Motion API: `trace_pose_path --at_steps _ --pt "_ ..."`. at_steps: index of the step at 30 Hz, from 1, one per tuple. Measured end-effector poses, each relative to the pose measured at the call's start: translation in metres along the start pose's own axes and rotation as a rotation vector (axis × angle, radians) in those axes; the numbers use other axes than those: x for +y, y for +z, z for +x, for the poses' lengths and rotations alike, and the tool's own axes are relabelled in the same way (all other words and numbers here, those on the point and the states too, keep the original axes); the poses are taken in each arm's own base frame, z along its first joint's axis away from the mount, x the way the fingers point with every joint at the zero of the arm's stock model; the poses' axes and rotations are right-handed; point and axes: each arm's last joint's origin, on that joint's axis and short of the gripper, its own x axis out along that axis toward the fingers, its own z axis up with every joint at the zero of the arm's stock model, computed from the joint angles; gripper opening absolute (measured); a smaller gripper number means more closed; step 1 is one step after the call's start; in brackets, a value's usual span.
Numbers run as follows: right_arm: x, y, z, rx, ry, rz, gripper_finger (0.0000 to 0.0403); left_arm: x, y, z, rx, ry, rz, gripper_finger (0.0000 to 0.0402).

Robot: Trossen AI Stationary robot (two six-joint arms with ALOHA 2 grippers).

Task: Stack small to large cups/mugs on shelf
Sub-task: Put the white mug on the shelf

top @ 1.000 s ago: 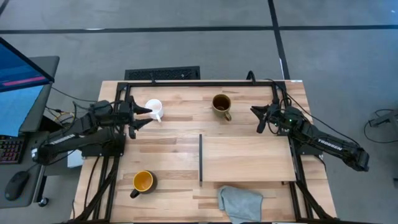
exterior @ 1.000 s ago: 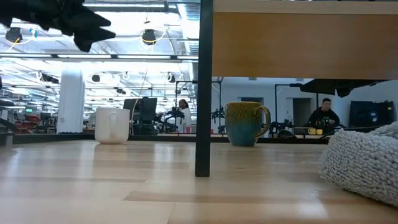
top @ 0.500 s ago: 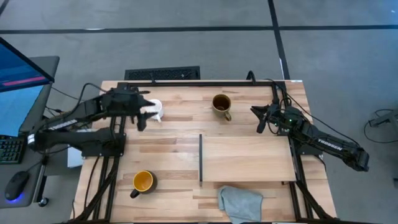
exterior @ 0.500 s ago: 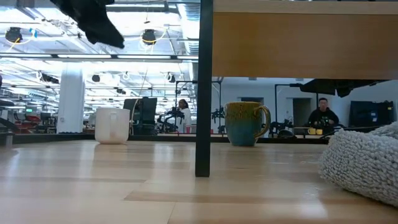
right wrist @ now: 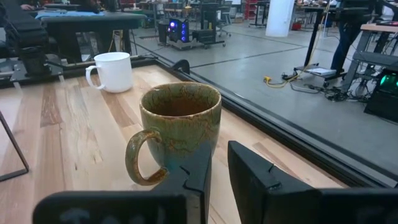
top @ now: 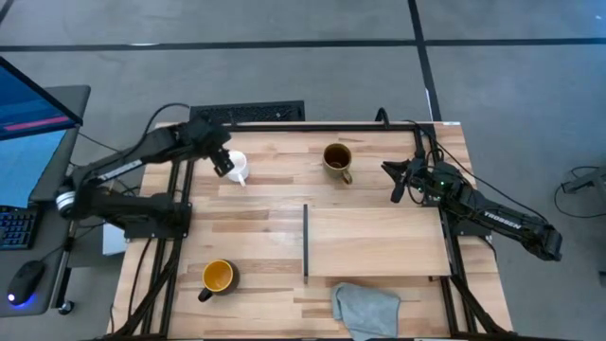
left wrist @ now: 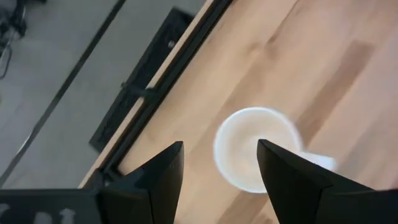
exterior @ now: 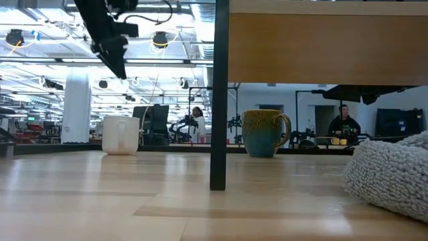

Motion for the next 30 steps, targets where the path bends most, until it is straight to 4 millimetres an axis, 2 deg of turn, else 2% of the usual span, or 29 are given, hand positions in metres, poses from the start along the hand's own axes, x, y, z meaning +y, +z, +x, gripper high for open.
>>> trace_pose_path --at_steps 8,14,22,26,30 --pt "0.000 0.000 0.000 0.000 0.000 0.000 0.0076 0.027 0.009 0.035 0.143 0.064 -0.025 0.0196" --pt "0.000 0.000 0.000 0.000 0.000 0.000 0.0076 0.040 0.011 0.066 0.243 -0.014 -0.070 0.0196" --pt "0.000 0.000 0.000 0.000 0.000 0.000 0.0076 0.035 0.009 0.102 0.376 -0.115 -0.072 0.0196" --pt "0.000 0.000 0.000 0.000 0.000 0.000 0.0076 0.032 0.004 0.109 0.449 -0.132 -0.064 0.0196" --pt "0.000 0.000 0.000 0.000 0.000 0.000 0.0076 0.031 0.004 0.110 0.452 -0.148 -0.063 0.0196"
